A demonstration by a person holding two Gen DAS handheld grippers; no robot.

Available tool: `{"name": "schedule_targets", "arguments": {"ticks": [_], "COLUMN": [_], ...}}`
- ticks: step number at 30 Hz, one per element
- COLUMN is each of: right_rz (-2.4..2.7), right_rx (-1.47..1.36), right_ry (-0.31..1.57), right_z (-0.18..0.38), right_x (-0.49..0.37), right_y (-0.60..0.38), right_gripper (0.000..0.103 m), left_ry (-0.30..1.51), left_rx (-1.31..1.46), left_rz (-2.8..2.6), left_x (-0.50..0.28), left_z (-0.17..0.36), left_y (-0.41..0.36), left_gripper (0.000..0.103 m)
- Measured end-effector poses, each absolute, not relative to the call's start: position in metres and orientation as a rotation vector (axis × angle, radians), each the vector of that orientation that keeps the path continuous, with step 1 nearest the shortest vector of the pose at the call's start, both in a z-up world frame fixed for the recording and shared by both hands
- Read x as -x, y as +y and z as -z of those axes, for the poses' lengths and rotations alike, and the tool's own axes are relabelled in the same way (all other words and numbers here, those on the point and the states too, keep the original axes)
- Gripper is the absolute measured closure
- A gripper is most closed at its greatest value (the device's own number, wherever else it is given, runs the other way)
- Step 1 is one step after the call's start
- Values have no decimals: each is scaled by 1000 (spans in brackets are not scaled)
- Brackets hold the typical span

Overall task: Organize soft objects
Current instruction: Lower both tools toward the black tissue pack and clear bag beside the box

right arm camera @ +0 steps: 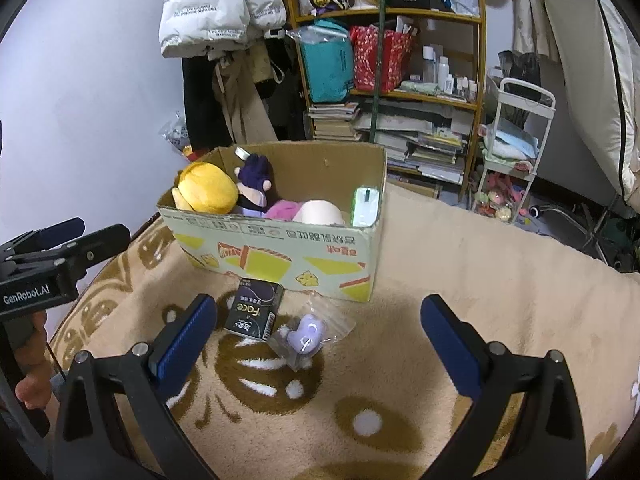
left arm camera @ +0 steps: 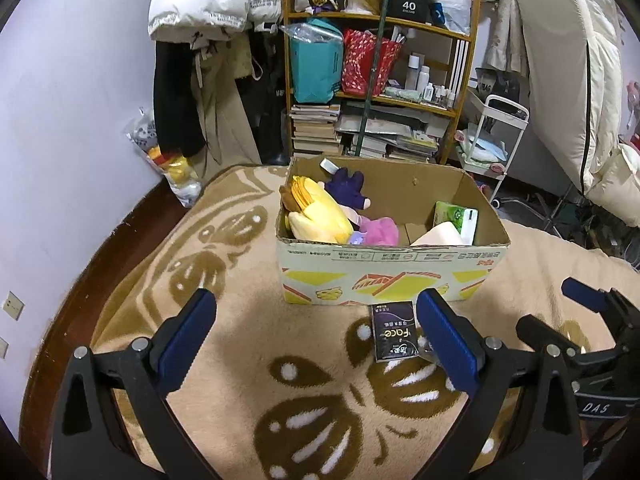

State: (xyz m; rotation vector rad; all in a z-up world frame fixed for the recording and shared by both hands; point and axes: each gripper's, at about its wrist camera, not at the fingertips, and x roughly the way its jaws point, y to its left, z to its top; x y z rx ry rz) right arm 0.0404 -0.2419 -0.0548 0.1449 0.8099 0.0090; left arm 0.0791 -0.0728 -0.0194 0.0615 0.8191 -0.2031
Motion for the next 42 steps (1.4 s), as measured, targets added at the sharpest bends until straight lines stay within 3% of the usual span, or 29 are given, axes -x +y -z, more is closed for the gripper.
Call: {"name": "schedule_targets", "arguments": {"ticks": [42], "right_rz": [-22], "right_rx": [-123], "right_ry": [1086], "right_z": [178], "right_x": [-115], "right_y": [-233], "right_gripper": [0], "left_ry": [1155], "left_rx": [-98], "left_rz": [304], "left_x": [-157], "left_z": [140], "left_y": [-140], "left_gripper": [4]}}
